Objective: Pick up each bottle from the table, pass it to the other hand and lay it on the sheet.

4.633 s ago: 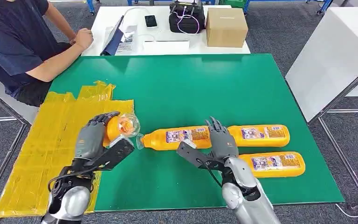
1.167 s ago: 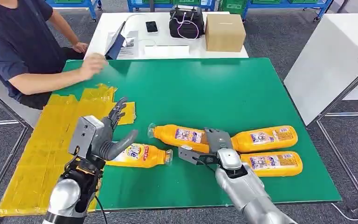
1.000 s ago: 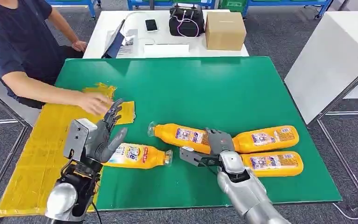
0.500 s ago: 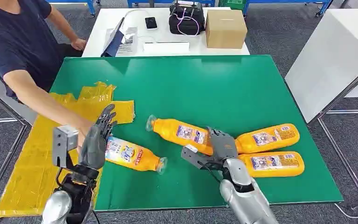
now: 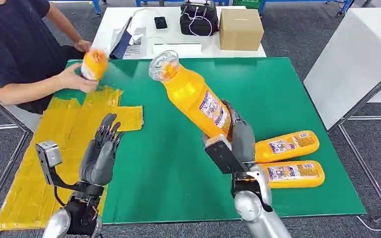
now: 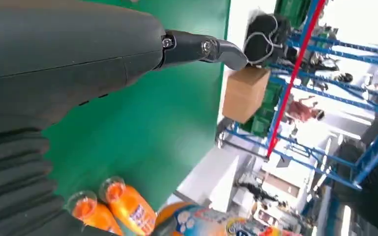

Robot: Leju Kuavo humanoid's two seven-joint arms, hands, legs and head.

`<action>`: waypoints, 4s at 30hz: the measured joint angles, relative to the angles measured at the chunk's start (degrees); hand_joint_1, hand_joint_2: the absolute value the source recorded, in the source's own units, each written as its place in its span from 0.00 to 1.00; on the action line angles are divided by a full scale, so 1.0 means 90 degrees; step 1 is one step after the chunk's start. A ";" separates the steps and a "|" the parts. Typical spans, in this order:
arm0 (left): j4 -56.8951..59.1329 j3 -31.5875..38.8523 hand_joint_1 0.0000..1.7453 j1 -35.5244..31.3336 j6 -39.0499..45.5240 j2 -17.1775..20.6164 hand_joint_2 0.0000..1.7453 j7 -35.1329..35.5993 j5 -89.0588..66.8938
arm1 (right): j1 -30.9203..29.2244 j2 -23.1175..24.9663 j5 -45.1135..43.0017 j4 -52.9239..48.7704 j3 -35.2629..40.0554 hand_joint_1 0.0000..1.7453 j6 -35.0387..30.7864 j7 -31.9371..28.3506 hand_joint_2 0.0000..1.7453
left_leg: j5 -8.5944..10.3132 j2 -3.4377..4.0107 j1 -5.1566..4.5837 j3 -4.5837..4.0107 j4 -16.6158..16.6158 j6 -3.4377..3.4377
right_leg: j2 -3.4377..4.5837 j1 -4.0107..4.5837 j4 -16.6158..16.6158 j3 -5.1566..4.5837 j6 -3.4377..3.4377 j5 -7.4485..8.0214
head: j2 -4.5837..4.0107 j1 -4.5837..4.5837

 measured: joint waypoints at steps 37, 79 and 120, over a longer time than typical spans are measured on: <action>-0.0155 -0.0704 0.00 -0.0347 0.0260 0.0168 1.00 -0.0301 0.0687 | -0.1386 0.0439 0.0117 0.1816 0.2447 1.00 0.0899 0.0998 1.00 | 0.0002 0.0002 0.0003 -0.0020 -0.0001 0.0000 | 0.0000 0.0002 0.0004 -0.0019 0.0001 0.0000 | 0.0000 0.0000; -0.0318 -0.0455 1.00 -0.0286 0.1559 0.0313 1.00 -0.1037 -0.3038 | -0.1112 -0.0045 0.1439 0.1937 0.2429 0.00 0.0578 0.1503 0.00 | 0.0003 -0.0018 0.0002 -0.0028 0.0001 0.0001 | -0.0012 0.0001 0.0001 -0.0031 0.0002 0.0000 | 0.0000 -0.0002; 0.2608 0.0241 0.00 -0.0111 0.0712 0.1246 1.00 0.0539 -1.0511 | 0.2689 -0.1957 0.2218 -0.3186 -0.1957 0.00 0.1887 0.0558 1.00 | 0.0002 -0.0003 -0.0003 -0.0007 -0.0002 -0.0001 | -0.0011 -0.0001 -0.0002 -0.0010 -0.0017 0.0011 | 0.0000 0.0000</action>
